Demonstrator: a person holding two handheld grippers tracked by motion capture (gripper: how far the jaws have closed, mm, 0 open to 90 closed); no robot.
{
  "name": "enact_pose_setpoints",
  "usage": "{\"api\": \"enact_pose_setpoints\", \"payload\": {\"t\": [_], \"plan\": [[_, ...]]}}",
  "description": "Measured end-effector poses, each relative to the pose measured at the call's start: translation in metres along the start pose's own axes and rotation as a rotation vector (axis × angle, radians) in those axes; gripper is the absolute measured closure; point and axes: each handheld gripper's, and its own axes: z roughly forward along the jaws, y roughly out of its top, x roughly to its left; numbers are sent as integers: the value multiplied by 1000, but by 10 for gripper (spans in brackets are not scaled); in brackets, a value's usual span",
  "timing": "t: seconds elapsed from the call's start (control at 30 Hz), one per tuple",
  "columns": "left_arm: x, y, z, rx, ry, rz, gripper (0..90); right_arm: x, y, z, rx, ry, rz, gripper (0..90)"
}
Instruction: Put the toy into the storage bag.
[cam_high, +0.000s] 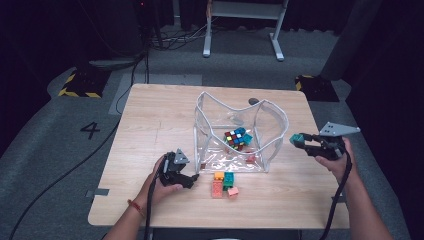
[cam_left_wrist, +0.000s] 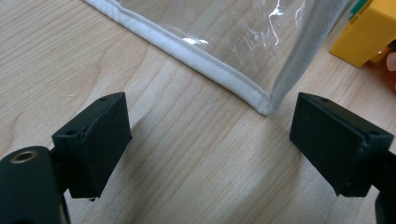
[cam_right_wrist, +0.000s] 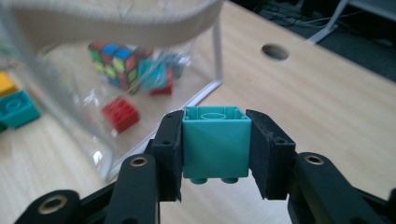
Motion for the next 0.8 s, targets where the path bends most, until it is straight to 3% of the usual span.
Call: {"api": "enact_pose_setpoints", "payload": {"t": [0.07,0.27,0.47,0.8], "plan": [[0,0,0,-1,2,1,126,-6,12,-1,-19,-3,14,593],[0,0,0,0,0,0,126,-19,48,0,-22,-60,-9,593],[0,0,0,0,0,0,126,-33,70,0,-54,-86,17,592],[0,0,0,0,0,0,126,-39,100,1,-56,-102,-9,592]]}}
